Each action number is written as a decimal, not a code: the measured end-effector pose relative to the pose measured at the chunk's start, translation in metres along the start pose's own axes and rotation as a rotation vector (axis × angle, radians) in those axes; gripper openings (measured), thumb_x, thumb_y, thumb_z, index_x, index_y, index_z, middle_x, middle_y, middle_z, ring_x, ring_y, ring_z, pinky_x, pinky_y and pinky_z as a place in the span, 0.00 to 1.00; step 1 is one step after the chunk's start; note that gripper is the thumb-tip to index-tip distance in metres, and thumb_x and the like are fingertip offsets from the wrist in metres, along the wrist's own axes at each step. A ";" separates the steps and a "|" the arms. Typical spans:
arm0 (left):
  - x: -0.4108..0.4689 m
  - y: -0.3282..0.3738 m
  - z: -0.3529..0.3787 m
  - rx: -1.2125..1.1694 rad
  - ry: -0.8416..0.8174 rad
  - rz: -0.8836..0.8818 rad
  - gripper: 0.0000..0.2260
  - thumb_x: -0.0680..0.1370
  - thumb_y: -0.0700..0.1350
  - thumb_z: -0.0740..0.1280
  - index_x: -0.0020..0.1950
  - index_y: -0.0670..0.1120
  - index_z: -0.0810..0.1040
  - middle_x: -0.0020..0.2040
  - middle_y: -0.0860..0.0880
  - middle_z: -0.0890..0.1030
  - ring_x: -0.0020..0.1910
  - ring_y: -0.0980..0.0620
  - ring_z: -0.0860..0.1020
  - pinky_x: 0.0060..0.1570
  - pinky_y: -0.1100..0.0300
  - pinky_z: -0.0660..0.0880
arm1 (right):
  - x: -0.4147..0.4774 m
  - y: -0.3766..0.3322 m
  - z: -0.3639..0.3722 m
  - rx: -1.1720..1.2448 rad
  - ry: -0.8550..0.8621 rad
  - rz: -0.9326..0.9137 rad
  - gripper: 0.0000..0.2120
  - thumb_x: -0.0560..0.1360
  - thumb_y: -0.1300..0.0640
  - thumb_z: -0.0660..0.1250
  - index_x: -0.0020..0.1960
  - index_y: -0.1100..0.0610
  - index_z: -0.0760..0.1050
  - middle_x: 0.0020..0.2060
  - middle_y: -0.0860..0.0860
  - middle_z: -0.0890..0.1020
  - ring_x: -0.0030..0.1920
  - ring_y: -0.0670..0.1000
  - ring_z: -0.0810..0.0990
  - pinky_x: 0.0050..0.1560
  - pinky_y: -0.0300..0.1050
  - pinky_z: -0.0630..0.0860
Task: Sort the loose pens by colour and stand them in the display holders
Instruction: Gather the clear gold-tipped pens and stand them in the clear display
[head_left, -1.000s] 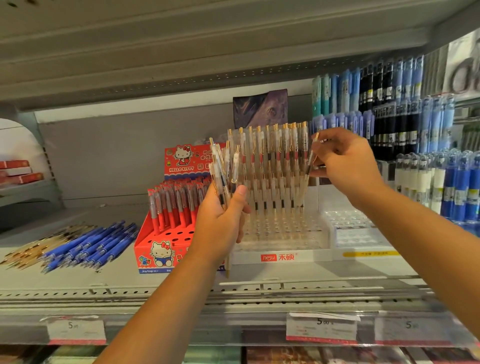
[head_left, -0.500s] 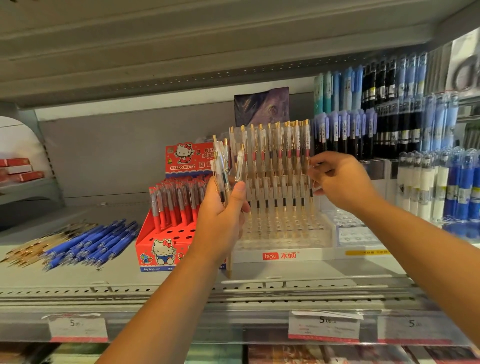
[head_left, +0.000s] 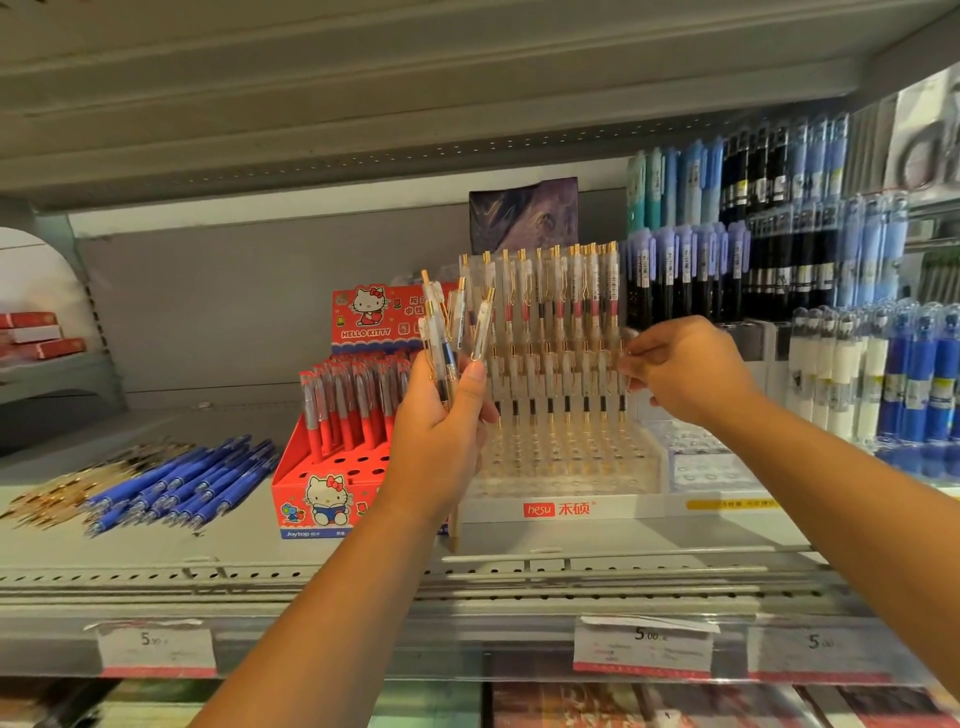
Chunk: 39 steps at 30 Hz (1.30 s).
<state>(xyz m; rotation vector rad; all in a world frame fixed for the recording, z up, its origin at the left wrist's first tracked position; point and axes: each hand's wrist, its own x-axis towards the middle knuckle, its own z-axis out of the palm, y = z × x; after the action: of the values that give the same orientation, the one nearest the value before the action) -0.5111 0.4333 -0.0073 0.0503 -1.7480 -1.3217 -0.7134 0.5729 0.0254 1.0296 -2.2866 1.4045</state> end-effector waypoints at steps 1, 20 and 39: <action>0.000 0.000 0.000 0.000 0.000 -0.002 0.06 0.84 0.48 0.59 0.59 0.53 0.72 0.38 0.44 0.76 0.26 0.59 0.69 0.25 0.66 0.66 | 0.000 0.000 -0.001 -0.023 0.004 -0.007 0.05 0.75 0.58 0.72 0.50 0.57 0.82 0.39 0.52 0.85 0.40 0.51 0.84 0.42 0.50 0.82; 0.000 0.004 0.003 0.105 0.052 0.063 0.16 0.82 0.49 0.63 0.69 0.54 0.71 0.56 0.52 0.81 0.57 0.49 0.79 0.61 0.45 0.76 | -0.046 -0.108 0.026 0.556 -0.246 -0.128 0.12 0.72 0.51 0.74 0.52 0.54 0.75 0.43 0.51 0.83 0.38 0.45 0.85 0.33 0.39 0.80; 0.003 0.002 0.000 0.074 0.197 -0.011 0.07 0.84 0.49 0.60 0.50 0.48 0.74 0.32 0.46 0.76 0.26 0.55 0.74 0.24 0.62 0.71 | -0.011 -0.095 0.035 0.881 0.039 0.081 0.13 0.77 0.71 0.65 0.52 0.55 0.70 0.52 0.59 0.80 0.42 0.55 0.85 0.36 0.46 0.82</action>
<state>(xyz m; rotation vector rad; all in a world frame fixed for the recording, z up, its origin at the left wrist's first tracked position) -0.5119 0.4330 -0.0042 0.2254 -1.6300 -1.2168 -0.6353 0.5210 0.0659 1.0840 -1.6630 2.5242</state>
